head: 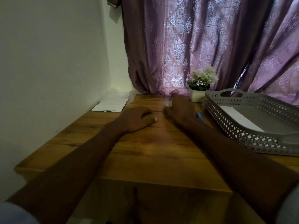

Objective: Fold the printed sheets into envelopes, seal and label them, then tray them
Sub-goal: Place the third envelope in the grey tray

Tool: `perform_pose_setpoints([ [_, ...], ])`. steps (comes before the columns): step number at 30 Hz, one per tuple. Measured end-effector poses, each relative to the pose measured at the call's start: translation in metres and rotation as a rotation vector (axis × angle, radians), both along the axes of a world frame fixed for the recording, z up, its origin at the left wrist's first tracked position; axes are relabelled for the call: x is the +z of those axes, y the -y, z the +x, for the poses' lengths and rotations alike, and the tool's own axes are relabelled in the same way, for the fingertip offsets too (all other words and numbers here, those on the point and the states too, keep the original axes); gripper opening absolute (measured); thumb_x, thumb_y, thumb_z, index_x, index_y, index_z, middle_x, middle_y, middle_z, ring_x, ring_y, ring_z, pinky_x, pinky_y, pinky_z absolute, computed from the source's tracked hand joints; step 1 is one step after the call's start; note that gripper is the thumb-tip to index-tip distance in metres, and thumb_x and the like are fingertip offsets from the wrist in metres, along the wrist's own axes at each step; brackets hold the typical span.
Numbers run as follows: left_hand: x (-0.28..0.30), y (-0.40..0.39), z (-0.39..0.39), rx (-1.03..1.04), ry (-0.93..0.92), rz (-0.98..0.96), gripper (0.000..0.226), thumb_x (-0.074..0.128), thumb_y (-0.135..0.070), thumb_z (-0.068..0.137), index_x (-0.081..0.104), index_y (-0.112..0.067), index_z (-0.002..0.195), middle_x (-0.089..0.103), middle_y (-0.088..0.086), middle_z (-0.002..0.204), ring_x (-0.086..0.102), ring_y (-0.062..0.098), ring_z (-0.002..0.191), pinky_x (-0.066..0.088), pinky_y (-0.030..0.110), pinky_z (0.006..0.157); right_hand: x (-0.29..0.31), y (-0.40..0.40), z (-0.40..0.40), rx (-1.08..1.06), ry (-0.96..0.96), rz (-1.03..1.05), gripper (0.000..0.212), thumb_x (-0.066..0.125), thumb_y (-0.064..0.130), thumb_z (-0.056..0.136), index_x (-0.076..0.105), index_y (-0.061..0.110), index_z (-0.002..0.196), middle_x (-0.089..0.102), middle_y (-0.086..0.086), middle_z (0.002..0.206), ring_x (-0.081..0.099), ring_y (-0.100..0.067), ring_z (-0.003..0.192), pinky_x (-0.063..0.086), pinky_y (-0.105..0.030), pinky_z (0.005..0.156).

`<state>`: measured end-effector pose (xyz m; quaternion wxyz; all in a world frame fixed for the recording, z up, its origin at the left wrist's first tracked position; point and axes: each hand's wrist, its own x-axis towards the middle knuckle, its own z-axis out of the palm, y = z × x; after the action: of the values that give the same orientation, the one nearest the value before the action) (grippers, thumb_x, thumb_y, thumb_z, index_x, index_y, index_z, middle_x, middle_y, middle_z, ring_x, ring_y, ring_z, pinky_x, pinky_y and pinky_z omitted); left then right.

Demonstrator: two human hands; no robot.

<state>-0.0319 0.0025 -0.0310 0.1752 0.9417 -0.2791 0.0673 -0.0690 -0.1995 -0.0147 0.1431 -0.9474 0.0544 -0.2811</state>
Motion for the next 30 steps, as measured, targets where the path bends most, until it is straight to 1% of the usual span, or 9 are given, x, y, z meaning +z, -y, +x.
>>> perform_pose_setpoints([
  [3, -0.001, 0.000, 0.000, -0.009, 0.011, 0.000, 0.067, 0.047, -0.073, 0.095, 0.049, -0.035, 0.150, 0.049, -0.006, 0.156, 0.046, 0.019, 0.140, 0.036, 0.037, 0.111, 0.010, 0.009, -0.014, -0.001, 0.146, 0.140, 0.049, 0.063, 0.047, 0.091, 0.058, 0.012, 0.124, 0.056, -0.015, 0.126, 0.058, -0.034, 0.113, 0.050, -0.045, 0.092],
  [5, -0.001, 0.000, 0.000, -0.012, 0.014, -0.002, 0.066, 0.047, -0.072, 0.096, 0.050, -0.034, 0.150, 0.051, -0.006, 0.155, 0.048, 0.019, 0.139, 0.037, 0.036, 0.108, 0.015, 0.020, -0.026, -0.070, 0.173, 0.050, 0.035, 0.061, 0.034, 0.094, 0.061, 0.009, 0.118, 0.056, -0.017, 0.123, 0.058, -0.035, 0.109, 0.050, -0.043, 0.089],
  [10, -0.001, -0.001, 0.000, -0.016, 0.022, 0.001, 0.067, 0.046, -0.074, 0.095, 0.053, -0.033, 0.147, 0.055, -0.005, 0.151, 0.051, 0.018, 0.134, 0.040, 0.036, 0.106, 0.013, 0.035, -0.057, -0.204, -0.044, -0.226, 0.024, 0.068, 0.022, 0.088, 0.066, 0.006, 0.105, 0.063, -0.018, 0.116, 0.058, -0.035, 0.112, 0.047, -0.043, 0.099],
  [14, -0.002, -0.001, -0.005, -0.009, 0.023, -0.006, 0.067, 0.046, -0.073, 0.096, 0.052, -0.031, 0.148, 0.054, -0.003, 0.152, 0.051, 0.020, 0.136, 0.039, 0.037, 0.107, 0.010, 0.037, -0.064, -0.243, -0.053, -0.302, 0.020, 0.067, 0.017, 0.090, 0.067, 0.003, 0.104, 0.067, -0.020, 0.115, 0.060, -0.035, 0.113, 0.046, -0.042, 0.104],
  [20, 0.001, -0.003, -0.012, 0.011, 0.025, -0.009, 0.066, 0.047, -0.071, 0.096, 0.052, -0.031, 0.149, 0.052, -0.002, 0.155, 0.049, 0.021, 0.139, 0.039, 0.040, 0.111, 0.002, 0.035, -0.068, -0.287, -0.117, -0.253, 0.015, 0.068, 0.021, 0.093, 0.070, 0.008, 0.100, 0.072, -0.014, 0.107, 0.070, -0.029, 0.101, 0.055, -0.034, 0.080],
  [22, 0.002, -0.003, -0.015, 0.016, 0.029, -0.006, 0.065, 0.047, -0.070, 0.097, 0.052, -0.031, 0.149, 0.052, -0.002, 0.155, 0.049, 0.021, 0.139, 0.039, 0.041, 0.111, 0.000, 0.032, -0.070, -0.304, -0.105, -0.265, 0.012, 0.065, 0.018, 0.093, 0.070, 0.009, 0.097, 0.071, -0.012, 0.104, 0.070, -0.028, 0.098, 0.053, -0.033, 0.075],
  [24, 0.003, -0.003, -0.017, 0.016, 0.033, -0.009, 0.065, 0.048, -0.069, 0.097, 0.052, -0.031, 0.149, 0.052, -0.002, 0.154, 0.050, 0.021, 0.138, 0.040, 0.040, 0.111, -0.003, 0.028, -0.070, -0.299, -0.127, -0.290, 0.012, 0.060, 0.016, 0.095, 0.070, 0.010, 0.095, 0.070, -0.010, 0.101, 0.069, -0.027, 0.095, 0.044, -0.030, 0.067],
  [26, 0.004, -0.004, -0.020, 0.020, 0.035, -0.021, 0.064, 0.049, -0.068, 0.096, 0.054, -0.031, 0.148, 0.054, -0.002, 0.153, 0.052, 0.020, 0.136, 0.042, 0.041, 0.111, -0.008, 0.028, -0.070, -0.270, -0.124, -0.263, 0.014, 0.058, 0.014, 0.095, 0.071, 0.010, 0.090, 0.070, -0.010, 0.097, 0.068, -0.027, 0.090, 0.040, -0.030, 0.065],
  [30, 0.005, -0.006, -0.028, 0.042, 0.068, -0.037, 0.057, 0.053, -0.063, 0.097, 0.060, -0.028, 0.142, 0.061, -0.002, 0.144, 0.057, 0.019, 0.126, 0.047, 0.039, 0.104, -0.014, 0.030, -0.069, -0.238, -0.093, -0.201, 0.013, 0.062, 0.018, 0.092, 0.071, 0.011, 0.088, 0.070, -0.010, 0.093, 0.068, -0.028, 0.085, 0.046, -0.030, 0.064],
])
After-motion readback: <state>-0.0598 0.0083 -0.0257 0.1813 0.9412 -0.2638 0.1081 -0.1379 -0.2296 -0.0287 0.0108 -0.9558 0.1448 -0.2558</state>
